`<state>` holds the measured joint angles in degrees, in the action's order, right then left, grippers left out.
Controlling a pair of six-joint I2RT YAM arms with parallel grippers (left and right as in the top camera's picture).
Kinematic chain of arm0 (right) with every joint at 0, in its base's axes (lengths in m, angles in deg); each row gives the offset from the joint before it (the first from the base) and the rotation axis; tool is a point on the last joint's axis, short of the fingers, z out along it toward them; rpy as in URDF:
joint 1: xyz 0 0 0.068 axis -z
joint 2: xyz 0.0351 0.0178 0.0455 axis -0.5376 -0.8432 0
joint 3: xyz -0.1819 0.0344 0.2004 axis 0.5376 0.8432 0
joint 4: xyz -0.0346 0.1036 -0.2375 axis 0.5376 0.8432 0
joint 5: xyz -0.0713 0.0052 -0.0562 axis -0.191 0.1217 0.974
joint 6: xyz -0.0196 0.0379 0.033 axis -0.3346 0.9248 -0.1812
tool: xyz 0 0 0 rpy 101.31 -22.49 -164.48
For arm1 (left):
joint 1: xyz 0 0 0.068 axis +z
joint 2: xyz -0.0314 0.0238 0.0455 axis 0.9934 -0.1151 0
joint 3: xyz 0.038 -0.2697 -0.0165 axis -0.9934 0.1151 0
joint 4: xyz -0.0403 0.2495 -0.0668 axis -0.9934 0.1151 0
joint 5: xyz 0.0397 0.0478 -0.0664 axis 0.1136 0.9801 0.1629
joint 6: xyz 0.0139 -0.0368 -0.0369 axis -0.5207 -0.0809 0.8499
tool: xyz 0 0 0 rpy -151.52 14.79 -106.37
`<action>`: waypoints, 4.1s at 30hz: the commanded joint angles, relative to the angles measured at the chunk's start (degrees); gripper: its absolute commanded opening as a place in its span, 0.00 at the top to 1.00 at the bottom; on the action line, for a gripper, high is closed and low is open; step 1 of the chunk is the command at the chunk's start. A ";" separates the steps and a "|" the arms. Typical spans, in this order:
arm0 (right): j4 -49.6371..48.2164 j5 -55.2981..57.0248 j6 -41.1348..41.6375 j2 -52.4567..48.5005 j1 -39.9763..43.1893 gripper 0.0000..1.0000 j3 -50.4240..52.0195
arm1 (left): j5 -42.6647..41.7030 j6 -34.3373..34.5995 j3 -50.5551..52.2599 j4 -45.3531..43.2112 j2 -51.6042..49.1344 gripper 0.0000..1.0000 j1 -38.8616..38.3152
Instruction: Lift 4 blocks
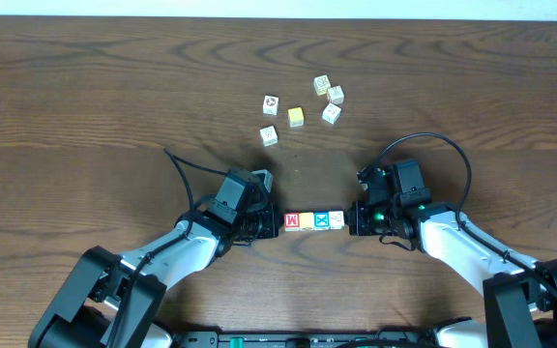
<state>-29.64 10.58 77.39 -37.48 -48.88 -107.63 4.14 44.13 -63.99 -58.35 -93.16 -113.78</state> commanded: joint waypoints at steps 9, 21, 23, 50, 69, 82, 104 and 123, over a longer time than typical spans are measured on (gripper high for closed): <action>-1.55 -7.87 -0.04 -0.28 -0.63 0.99 -0.22 | -2.54 -0.50 -0.04 -1.22 -0.61 0.93 -0.20; -1.29 -7.43 -0.66 -0.28 -3.61 0.99 -0.22 | -3.52 -0.94 -0.04 -1.64 -0.59 0.93 -0.22; -1.66 -7.37 -0.17 -0.28 -4.00 0.99 -0.22 | -4.07 -1.38 -0.04 -2.12 -0.59 0.93 -0.31; -4.24 -6.82 4.07 -0.28 -6.99 0.99 -0.22 | -5.25 -1.36 -0.04 -3.30 -0.59 0.93 -0.35; -7.41 -11.74 5.95 -0.28 -6.99 0.99 -0.22 | -7.30 -1.36 -0.09 -5.31 -0.59 0.93 -0.33; -7.39 -13.22 5.29 -0.26 -6.99 0.99 -0.22 | -7.28 -1.38 -0.20 -5.31 -0.52 0.93 -0.33; -7.39 -14.78 5.35 -0.24 -6.99 0.99 -0.33 | -7.32 -1.36 -1.27 -5.29 -0.22 0.93 -0.33; -6.69 -14.71 5.38 3.82 -6.97 0.99 -0.61 | -7.30 -1.14 -1.68 -5.29 1.75 0.93 -0.33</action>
<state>-35.17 11.91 82.44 -34.55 -52.53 -107.28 7.24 43.54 -63.30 -61.76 -93.14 -111.99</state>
